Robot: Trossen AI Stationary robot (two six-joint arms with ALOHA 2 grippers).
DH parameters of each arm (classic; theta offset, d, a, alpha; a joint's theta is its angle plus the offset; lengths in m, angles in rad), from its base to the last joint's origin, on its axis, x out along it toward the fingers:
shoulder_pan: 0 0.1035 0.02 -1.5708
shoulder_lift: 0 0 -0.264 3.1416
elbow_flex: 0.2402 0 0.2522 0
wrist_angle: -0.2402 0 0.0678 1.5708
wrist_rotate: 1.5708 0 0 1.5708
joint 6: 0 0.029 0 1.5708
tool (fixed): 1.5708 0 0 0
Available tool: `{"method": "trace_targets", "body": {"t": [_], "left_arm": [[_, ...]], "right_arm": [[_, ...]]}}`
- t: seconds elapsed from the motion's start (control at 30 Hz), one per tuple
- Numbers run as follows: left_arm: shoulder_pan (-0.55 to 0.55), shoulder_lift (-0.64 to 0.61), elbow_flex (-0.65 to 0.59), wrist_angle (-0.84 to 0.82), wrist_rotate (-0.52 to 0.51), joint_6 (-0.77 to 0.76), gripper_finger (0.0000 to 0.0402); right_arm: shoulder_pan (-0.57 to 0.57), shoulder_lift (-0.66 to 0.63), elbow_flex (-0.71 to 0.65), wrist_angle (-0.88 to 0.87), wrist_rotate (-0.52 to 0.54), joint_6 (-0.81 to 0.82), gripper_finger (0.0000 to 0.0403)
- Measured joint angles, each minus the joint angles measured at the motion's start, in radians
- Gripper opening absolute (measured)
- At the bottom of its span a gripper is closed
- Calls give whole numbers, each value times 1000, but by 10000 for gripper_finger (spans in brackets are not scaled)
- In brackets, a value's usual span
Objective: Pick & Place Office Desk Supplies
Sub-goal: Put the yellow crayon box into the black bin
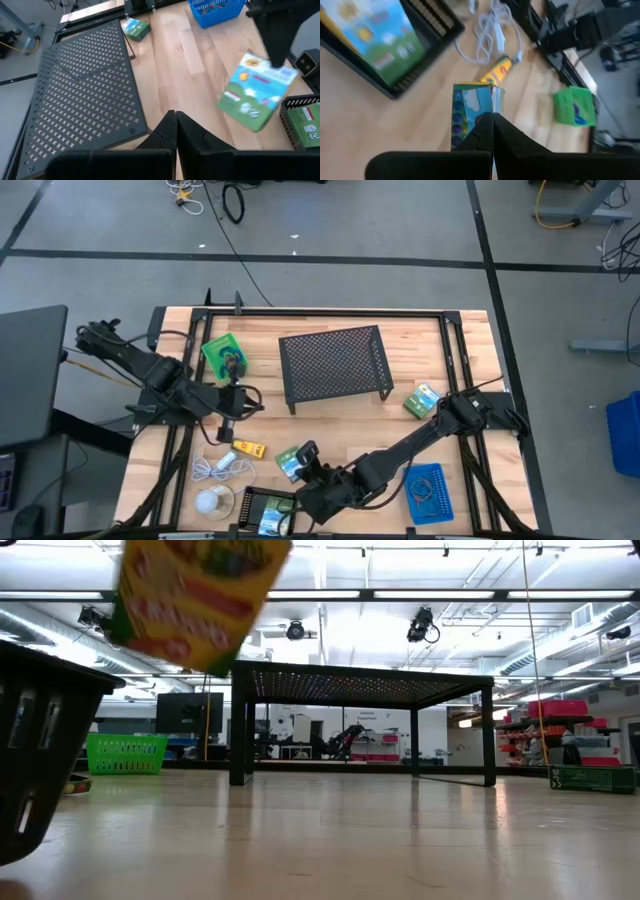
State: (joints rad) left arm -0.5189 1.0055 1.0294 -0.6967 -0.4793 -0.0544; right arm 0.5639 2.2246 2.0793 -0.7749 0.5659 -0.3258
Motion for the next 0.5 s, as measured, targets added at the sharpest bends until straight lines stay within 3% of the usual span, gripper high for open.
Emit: {"method": "trace_targets", "body": {"t": [0.5], "left_arm": [[1,-62,0,-49,-22,1,1]], "right_arm": [[3,-1,128,-22,-251,173,0]]}}
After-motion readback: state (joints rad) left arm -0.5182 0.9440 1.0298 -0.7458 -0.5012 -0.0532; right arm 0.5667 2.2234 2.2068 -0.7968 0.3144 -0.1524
